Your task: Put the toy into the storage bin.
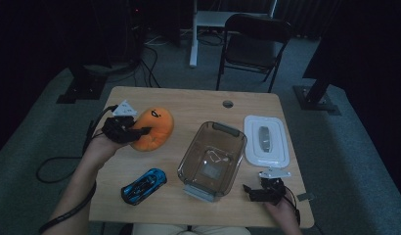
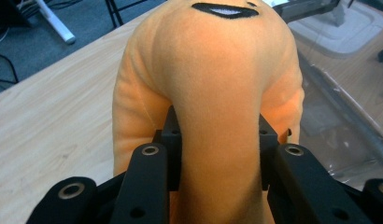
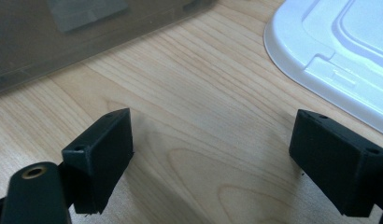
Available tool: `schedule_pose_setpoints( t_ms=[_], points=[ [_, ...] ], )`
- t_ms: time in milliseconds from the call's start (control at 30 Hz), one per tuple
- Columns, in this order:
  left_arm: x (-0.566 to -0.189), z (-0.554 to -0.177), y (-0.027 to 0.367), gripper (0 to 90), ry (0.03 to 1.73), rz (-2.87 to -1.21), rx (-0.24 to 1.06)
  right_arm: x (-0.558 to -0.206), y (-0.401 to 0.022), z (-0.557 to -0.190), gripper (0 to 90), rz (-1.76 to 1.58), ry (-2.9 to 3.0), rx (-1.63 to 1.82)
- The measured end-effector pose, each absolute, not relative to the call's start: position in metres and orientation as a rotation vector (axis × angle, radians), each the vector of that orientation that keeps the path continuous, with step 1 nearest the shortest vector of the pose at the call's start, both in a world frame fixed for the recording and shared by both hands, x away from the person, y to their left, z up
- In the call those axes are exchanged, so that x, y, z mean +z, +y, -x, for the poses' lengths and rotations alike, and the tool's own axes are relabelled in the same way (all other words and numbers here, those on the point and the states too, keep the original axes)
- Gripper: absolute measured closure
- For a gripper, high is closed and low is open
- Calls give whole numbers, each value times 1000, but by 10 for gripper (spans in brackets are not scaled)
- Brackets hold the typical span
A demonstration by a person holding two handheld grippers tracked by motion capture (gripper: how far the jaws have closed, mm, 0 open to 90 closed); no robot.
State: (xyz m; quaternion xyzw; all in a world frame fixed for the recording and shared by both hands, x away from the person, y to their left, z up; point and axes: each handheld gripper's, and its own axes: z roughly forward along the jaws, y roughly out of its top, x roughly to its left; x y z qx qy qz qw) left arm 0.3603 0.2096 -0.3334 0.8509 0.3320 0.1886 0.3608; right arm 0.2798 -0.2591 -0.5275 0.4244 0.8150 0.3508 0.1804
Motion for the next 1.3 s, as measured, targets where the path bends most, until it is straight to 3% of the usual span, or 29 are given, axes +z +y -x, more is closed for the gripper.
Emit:
schedule_pose_setpoints(
  t_ms=[600, 1300],
  points=[
    [-308, -372, 135, 689, 644, -2216, 411, -527, -259, -280, 131, -1200, 2302, 992],
    [-328, -392, 58, 684, 474, -2319, 279, -527, -259, -280, 132, -1199, 2300, 992]
  ],
)
